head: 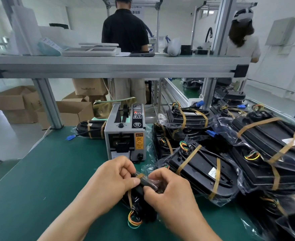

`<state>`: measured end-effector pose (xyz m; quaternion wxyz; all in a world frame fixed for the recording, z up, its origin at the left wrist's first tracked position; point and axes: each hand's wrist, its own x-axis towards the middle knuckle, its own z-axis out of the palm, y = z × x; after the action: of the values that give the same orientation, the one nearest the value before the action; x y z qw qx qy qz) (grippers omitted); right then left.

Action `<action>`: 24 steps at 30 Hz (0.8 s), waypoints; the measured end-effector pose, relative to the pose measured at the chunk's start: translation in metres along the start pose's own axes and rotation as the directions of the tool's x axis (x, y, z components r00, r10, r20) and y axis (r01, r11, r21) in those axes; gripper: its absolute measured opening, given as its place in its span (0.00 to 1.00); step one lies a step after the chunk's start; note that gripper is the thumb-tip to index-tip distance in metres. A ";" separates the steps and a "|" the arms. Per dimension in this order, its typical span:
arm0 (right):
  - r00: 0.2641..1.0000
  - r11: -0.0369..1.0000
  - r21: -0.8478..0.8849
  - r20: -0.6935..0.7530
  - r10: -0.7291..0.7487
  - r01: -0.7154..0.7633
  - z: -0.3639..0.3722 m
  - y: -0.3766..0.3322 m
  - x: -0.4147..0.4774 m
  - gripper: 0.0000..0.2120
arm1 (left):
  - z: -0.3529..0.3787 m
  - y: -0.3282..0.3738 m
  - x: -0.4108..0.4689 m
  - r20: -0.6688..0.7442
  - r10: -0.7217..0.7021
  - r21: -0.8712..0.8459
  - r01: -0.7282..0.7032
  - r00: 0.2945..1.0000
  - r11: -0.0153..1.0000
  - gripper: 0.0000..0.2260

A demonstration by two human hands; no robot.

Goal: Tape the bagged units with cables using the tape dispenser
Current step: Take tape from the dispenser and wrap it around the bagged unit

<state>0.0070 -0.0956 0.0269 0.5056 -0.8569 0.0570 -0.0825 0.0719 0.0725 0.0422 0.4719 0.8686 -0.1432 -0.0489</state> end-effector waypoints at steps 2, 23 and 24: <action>1.000 0.992 -0.122 0.026 0.002 0.001 -0.006 -0.005 0.003 0.10 | 0.000 -0.001 -0.001 -0.007 -0.003 -0.019 0.003 1.000 1.000 0.12; 0.853 0.937 -0.314 0.521 0.034 0.154 0.009 -0.037 0.069 0.24 | -0.038 -0.043 0.027 -0.439 -0.357 -0.532 0.082 0.824 0.843 0.05; 0.856 0.941 -0.305 0.516 0.035 0.146 0.010 -0.036 0.069 0.24 | -0.040 -0.045 0.037 -0.413 -0.375 -0.541 0.108 0.830 0.834 0.04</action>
<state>0.0767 -0.0818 0.0597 0.3473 -0.9219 -0.0919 0.1450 0.1248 0.1168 0.0284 0.6884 0.7110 0.1174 0.0827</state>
